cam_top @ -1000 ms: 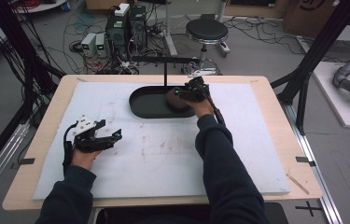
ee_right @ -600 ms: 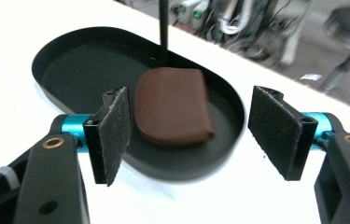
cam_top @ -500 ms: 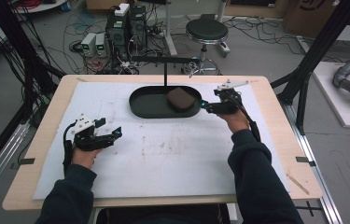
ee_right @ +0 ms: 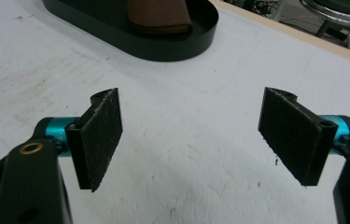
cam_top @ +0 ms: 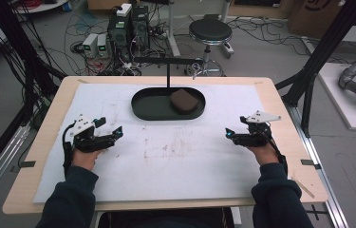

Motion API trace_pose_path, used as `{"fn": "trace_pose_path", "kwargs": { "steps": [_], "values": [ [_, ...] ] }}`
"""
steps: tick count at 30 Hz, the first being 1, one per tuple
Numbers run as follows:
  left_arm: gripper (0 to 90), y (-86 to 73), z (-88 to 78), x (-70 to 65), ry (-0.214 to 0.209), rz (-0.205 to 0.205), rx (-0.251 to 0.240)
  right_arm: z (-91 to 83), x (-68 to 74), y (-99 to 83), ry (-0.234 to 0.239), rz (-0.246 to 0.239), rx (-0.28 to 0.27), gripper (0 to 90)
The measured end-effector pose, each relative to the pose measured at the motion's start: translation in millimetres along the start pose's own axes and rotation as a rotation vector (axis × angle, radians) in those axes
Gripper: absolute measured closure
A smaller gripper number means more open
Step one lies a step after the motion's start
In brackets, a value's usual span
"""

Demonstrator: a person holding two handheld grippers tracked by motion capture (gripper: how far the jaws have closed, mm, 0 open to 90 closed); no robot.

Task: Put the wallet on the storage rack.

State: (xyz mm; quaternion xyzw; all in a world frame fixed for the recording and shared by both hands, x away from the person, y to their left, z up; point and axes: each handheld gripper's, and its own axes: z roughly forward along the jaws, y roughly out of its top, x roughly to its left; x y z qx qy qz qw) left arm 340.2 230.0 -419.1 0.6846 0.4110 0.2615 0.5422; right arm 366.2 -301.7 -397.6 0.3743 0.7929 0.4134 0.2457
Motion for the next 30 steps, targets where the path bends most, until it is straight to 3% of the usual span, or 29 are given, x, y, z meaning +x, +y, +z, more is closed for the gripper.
{"fn": "trace_pose_path", "kwargs": {
  "steps": [8, 30],
  "values": [
    [20.2, -0.1, -4.2, -3.0, 0.005, 0.018, -0.011, -5.0, -4.7, -18.4, -0.033, 0.017, 0.026, 22.2],
    [20.2, -1.8, 0.1, 0.9, 0.01, 0.001, -0.005, -10.6, -9.5, -24.1, -0.088, 0.012, 0.028, 22.5]
  ]
}}
